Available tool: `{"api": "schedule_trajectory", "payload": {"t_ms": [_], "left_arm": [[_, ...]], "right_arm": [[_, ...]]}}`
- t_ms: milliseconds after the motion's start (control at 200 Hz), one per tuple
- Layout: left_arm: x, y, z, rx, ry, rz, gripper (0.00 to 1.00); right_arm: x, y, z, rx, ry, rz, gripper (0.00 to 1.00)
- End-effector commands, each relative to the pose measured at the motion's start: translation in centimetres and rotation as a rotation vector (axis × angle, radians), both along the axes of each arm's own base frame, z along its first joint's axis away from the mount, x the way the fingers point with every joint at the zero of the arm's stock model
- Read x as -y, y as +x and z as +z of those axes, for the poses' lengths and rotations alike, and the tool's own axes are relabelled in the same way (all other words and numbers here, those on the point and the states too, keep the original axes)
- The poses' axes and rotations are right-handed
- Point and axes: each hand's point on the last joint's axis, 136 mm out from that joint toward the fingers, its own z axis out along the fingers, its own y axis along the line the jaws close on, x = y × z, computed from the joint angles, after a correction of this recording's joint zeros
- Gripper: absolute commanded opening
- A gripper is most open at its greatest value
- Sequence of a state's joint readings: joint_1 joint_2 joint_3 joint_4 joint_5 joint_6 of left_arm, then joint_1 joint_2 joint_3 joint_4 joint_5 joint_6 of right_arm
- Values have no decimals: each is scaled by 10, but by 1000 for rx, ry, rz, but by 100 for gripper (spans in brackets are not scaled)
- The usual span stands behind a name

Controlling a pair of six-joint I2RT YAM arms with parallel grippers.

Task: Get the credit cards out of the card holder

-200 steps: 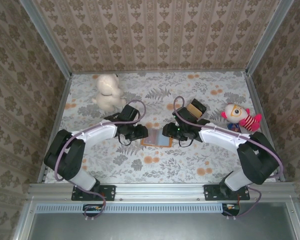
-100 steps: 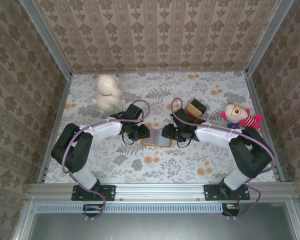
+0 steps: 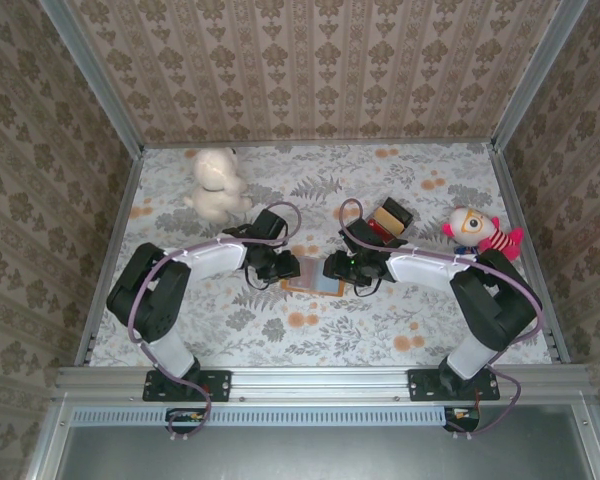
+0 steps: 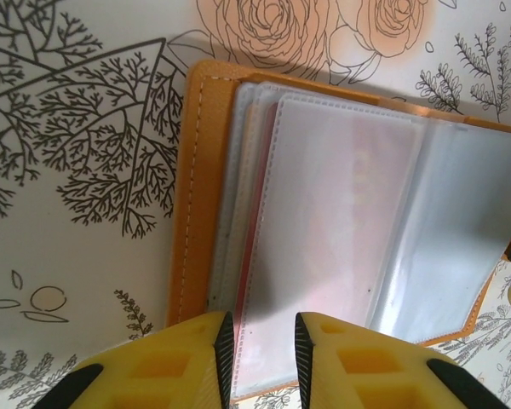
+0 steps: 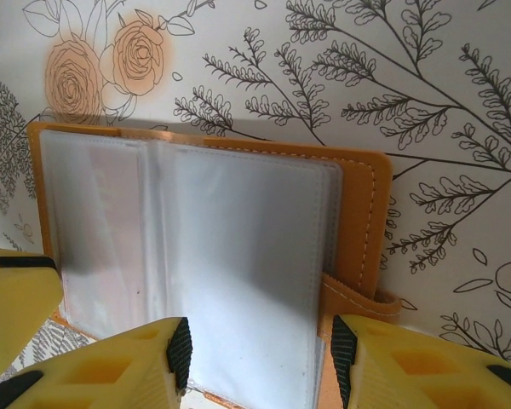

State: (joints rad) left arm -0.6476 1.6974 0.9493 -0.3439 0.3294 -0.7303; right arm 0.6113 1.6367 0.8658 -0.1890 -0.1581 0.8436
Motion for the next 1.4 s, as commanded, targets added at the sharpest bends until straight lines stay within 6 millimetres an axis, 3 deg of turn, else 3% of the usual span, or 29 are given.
{"api": "schedule_trajectory", "payload": {"t_ms": [0, 715, 1395], "left_arm": [[7, 4, 0, -2, 0, -16, 30], [24, -4, 0, -35, -37, -76, 30], [50, -4, 18, -16, -150, -146, 29]], "right_arm": [[1, -5, -7, -28, -14, 14, 50], [-3, -8, -21, -69, -15, 31, 50], [-2, -6, -13, -48, -7, 24, 48]]}}
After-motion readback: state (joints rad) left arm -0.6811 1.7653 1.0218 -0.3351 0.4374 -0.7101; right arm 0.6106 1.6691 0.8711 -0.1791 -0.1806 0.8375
